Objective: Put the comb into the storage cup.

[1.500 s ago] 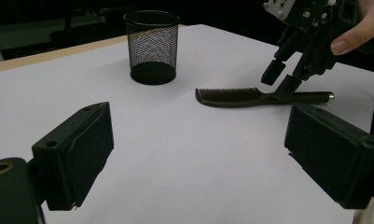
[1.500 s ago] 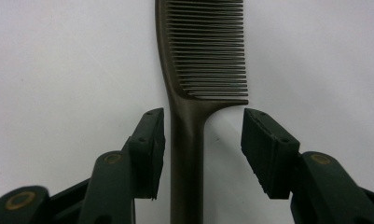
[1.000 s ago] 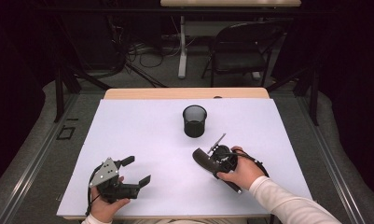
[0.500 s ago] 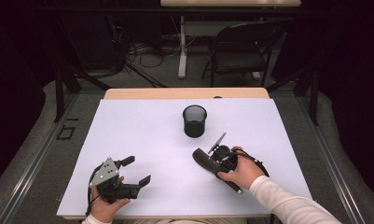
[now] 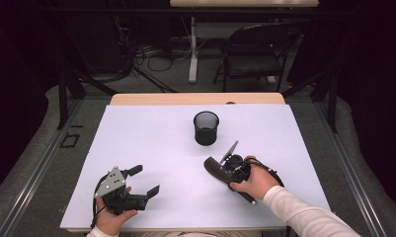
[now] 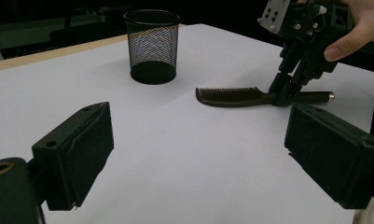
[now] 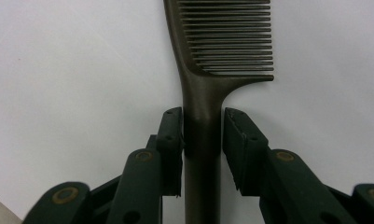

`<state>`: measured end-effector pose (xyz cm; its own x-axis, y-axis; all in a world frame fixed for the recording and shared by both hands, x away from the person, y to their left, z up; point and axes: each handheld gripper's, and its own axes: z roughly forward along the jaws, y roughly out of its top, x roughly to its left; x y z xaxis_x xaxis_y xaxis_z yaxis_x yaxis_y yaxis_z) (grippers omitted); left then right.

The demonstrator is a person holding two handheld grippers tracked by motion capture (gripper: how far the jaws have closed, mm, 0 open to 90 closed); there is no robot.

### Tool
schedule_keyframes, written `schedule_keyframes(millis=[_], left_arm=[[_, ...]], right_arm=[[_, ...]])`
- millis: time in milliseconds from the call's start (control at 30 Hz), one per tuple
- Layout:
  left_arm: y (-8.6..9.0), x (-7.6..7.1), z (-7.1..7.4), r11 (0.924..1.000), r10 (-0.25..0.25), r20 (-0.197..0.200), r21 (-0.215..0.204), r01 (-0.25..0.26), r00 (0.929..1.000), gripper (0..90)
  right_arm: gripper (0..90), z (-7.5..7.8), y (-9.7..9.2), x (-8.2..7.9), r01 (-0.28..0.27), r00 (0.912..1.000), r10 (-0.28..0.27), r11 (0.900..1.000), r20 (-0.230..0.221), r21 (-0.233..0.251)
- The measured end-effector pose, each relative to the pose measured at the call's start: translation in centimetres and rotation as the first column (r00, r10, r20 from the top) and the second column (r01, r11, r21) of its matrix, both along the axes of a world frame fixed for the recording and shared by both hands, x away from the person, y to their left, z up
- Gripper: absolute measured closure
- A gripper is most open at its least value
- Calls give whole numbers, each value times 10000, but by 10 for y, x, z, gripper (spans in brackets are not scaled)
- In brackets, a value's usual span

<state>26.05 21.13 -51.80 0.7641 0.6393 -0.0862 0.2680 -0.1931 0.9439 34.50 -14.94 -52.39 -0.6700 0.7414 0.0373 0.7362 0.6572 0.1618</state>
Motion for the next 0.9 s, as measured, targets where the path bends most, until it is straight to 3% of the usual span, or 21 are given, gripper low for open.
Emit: schedule_keyframes(millis=[900], left_arm=[[0,0,0,10000,43,-1,21,-43,10000,80]], right_arm=[[724,-2,1,0,52,10000,-52,10000,-56,-24]])
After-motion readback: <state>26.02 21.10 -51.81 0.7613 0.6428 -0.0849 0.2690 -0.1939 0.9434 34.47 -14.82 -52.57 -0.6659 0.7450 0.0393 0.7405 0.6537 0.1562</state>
